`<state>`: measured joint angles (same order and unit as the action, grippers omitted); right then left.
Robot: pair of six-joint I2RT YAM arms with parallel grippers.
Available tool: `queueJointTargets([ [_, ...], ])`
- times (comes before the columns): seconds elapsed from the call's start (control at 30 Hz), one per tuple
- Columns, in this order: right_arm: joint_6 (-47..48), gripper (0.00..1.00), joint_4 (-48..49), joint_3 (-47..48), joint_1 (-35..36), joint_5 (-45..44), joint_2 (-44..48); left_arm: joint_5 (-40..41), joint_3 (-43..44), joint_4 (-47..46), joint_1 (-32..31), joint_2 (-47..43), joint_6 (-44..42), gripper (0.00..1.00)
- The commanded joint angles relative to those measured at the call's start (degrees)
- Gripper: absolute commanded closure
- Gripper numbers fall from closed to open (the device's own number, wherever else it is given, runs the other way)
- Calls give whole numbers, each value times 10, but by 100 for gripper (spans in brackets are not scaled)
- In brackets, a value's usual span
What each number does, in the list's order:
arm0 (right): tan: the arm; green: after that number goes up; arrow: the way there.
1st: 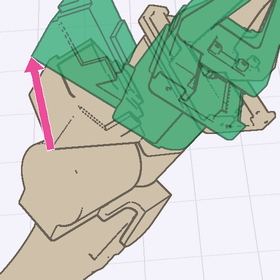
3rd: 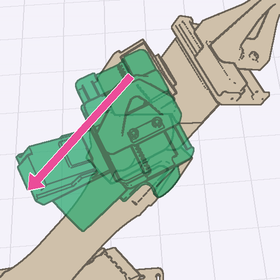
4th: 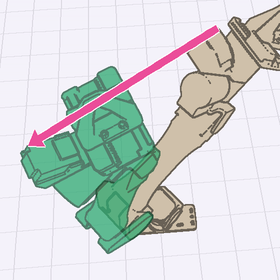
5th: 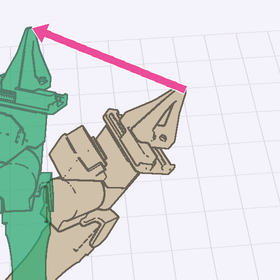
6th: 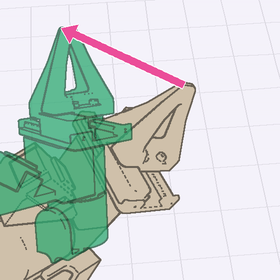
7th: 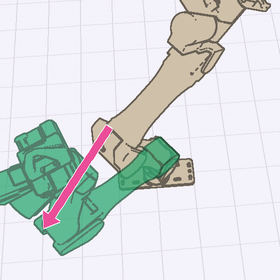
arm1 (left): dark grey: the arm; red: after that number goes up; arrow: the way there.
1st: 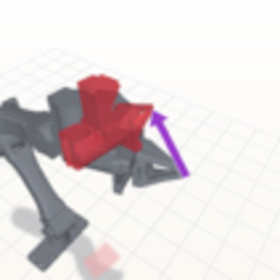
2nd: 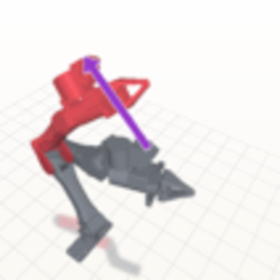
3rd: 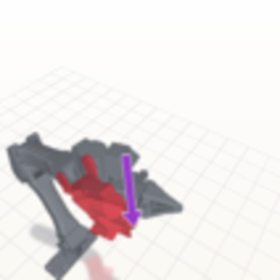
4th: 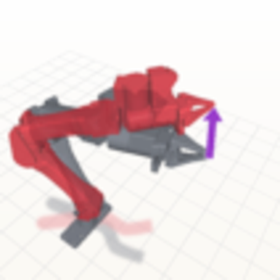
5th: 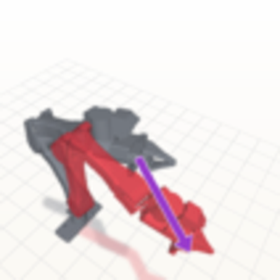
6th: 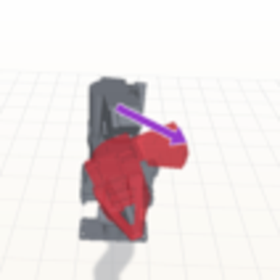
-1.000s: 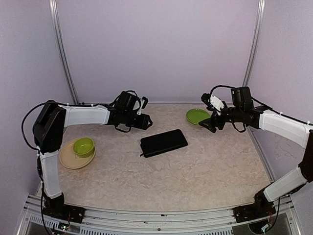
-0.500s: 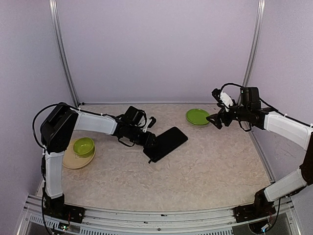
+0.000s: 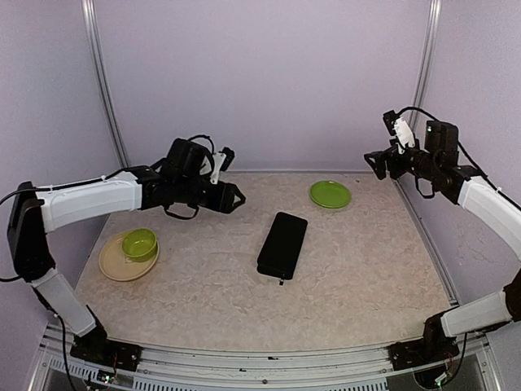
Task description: Sort the hair-cutting tools
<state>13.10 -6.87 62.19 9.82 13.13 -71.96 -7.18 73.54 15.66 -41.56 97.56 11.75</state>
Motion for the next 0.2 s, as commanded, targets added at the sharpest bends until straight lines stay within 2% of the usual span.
queueJointTargets([
  [0.0, -24, 0, -23, 57, -6, -29, 29, 106, 4, -3, 46, -111, -20, 40],
  [0.17, -8, 0, -20, 42, -6, -16, 45, 116, -10, -30, 105, -172, -32, 38],
])
